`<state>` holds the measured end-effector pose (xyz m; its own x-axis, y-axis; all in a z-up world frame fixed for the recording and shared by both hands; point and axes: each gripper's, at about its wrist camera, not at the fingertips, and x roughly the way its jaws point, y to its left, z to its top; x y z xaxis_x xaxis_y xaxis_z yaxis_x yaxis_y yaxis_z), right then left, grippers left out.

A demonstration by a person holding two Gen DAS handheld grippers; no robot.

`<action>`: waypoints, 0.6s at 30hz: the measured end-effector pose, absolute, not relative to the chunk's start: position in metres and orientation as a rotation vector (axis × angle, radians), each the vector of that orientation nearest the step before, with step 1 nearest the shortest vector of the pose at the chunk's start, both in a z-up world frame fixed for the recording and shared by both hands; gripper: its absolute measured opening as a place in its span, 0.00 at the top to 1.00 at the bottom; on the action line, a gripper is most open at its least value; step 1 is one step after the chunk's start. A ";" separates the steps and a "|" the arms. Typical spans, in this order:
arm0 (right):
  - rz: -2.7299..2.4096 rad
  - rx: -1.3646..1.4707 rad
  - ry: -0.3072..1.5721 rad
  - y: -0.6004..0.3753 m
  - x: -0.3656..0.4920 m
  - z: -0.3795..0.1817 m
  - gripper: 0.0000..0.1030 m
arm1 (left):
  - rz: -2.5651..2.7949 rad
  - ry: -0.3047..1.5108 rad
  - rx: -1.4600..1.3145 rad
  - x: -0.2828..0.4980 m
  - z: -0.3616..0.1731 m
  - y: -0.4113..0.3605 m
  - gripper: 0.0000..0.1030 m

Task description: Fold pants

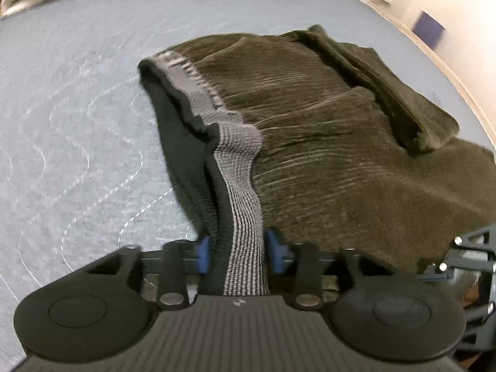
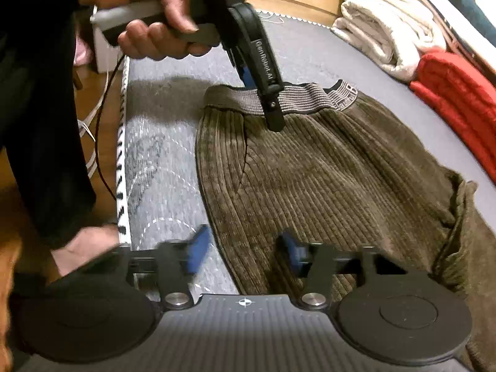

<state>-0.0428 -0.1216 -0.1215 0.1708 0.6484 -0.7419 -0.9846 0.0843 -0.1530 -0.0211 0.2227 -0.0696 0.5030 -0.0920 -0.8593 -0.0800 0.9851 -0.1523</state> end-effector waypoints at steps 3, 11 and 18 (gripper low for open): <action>1.350 -0.774 0.551 -0.115 -0.043 -0.121 0.82 | -0.011 1.002 -0.170 -0.030 -0.054 0.224 0.74; 1.459 -0.768 0.563 -0.103 -0.053 -0.108 0.84 | 0.060 1.085 -0.134 -0.047 -0.045 0.224 0.70; 1.437 -0.636 0.620 -0.118 -0.041 -0.087 0.80 | 0.182 0.901 0.111 -0.036 -0.010 0.191 0.40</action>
